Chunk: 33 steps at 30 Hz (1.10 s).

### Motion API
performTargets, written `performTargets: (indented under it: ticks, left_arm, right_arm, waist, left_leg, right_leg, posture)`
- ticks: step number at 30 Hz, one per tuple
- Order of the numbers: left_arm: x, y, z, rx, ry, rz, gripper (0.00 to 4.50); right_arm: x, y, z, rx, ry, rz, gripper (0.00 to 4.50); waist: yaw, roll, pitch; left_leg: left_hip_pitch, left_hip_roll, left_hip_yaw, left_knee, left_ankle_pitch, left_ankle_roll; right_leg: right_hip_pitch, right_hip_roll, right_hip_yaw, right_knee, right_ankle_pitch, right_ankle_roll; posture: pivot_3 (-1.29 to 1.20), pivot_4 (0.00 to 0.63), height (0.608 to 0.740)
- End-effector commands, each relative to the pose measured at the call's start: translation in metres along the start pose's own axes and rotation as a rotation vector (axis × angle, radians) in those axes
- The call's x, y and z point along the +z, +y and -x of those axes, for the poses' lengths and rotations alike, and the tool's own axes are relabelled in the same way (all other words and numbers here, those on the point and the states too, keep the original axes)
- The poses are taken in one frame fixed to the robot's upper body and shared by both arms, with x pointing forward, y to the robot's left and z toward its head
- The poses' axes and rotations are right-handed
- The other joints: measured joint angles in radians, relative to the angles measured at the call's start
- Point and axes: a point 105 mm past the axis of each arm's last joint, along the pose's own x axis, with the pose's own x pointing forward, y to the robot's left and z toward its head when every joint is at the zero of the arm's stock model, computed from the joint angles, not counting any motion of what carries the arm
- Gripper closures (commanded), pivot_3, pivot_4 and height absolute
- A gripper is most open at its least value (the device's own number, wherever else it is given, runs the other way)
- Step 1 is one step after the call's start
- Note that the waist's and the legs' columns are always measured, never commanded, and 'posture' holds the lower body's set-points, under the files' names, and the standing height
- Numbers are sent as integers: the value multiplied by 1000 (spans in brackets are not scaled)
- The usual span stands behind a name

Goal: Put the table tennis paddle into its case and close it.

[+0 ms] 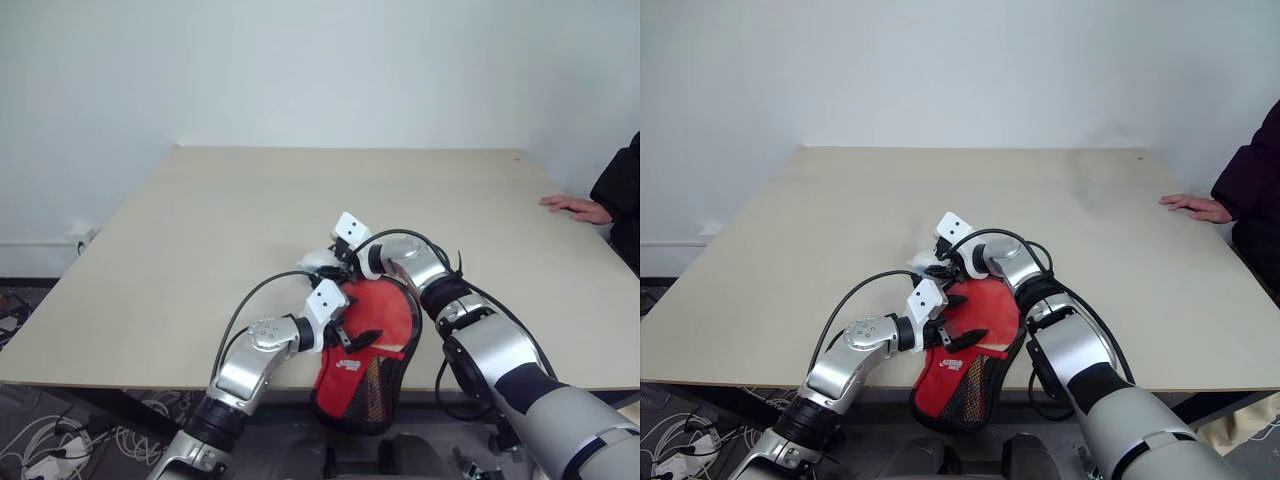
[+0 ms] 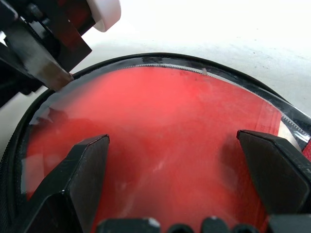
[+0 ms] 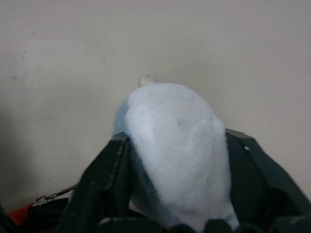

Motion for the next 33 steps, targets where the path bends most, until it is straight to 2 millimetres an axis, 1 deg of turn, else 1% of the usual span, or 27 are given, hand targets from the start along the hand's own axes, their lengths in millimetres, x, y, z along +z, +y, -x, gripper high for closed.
performTargets:
  ticks: [1, 4, 7, 12, 18, 25, 33]
  left_arm:
    - [3, 1, -4, 1, 4, -27, 0]
    - [3, 1, -5, 2, 8, -31, 0]
    - [2, 3, -5, 10, 15, -32, 0]
    - [-3, 7, -5, 24, 40, -43, 0]
    - [-8, 8, -7, 31, 79, -68, 0]
    - [-13, 7, -6, 27, 88, -42, 0]
    - [-15, 5, -5, 25, 88, -11, 0]
  right_arm:
    - [17, -6, 1, -15, -29, 33, 2824]
    - [18, -5, 1, -18, -31, 34, 3547]
    - [20, -8, 0, -41, -39, 34, 4085]
    - [25, -12, 1, -66, -52, 28, 4085]
    - [29, -12, 0, -71, -65, 27, 4085]
    - [31, -12, 0, -71, -74, 22, 4085]
    - [38, -23, 4, -138, -71, 55, 4085]
  waist:
    - [0, 0, 0]
    - [0, 0, 0]
    - [0, 0, 0]
    - [0, 0, 0]
    - [0, 0, 0]
    - [0, 0, 0]
    - [0, 0, 0]
  left_leg:
    - [0, 0, 0, 0, 0, 0]
    - [0, 0, 0, 0, 0, 0]
    - [0, 0, 0, 0, 0, 0]
    - [0, 0, 0, 0, 0, 0]
    - [0, 0, 0, 0, 1, -1]
    - [1, 0, 0, 0, 1, -1]
    - [1, 0, 0, 0, 1, -1]
  right_leg:
    - [0, 0, 0, 0, 0, 0]
    - [0, 0, 0, 0, 1, -1]
    - [0, 0, 0, 0, 1, -1]
    - [0, 0, 0, 0, 1, 0]
    - [0, 0, 0, 0, 2, 1]
    - [0, 0, 0, 0, 2, 2]
    - [0, 0, 0, 0, 2, 2]
  posture:
    - [0, 0, 729]
    - [0, 0, 729]
    - [0, 0, 729]
    - [0, 0, 729]
    - [0, 0, 729]
    - [0, 0, 729]
    - [0, 0, 729]
